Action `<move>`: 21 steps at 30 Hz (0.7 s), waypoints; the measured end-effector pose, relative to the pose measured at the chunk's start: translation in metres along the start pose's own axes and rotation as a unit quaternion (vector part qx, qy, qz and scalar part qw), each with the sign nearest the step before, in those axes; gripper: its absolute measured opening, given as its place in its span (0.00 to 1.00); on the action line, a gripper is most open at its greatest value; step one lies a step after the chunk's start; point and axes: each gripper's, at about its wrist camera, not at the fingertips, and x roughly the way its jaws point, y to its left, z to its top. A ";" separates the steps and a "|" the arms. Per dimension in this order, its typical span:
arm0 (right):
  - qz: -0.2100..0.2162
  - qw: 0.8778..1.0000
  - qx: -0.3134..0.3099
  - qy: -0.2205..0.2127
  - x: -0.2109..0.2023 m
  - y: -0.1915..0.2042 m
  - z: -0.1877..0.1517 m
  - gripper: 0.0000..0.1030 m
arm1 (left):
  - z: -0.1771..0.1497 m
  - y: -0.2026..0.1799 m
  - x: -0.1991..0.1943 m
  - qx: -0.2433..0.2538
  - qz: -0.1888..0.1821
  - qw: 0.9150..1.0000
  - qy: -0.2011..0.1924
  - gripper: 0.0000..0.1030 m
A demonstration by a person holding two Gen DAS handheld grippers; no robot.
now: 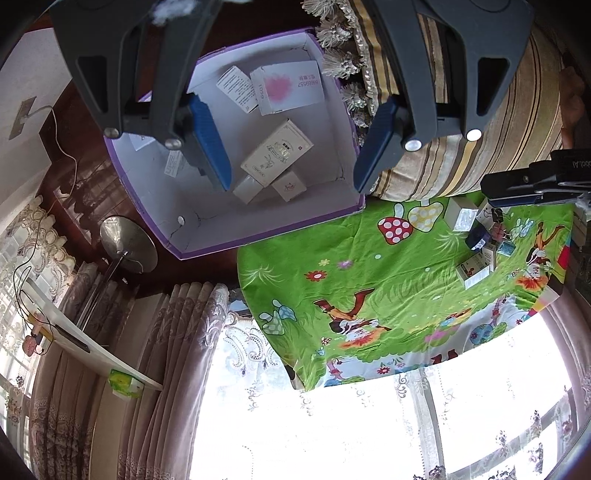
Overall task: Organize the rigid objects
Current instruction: 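Move both open tools back toward the items on the bed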
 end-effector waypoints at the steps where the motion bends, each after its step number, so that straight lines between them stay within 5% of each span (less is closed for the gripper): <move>1: 0.001 1.000 -0.004 0.001 0.000 0.004 0.000 0.70 | 0.000 0.006 -0.003 -0.006 0.002 1.000 -0.002 0.56; 21: 0.052 0.996 -0.064 0.018 0.015 0.072 0.011 0.70 | 0.012 0.110 -0.052 -0.092 0.055 0.994 -0.030 0.56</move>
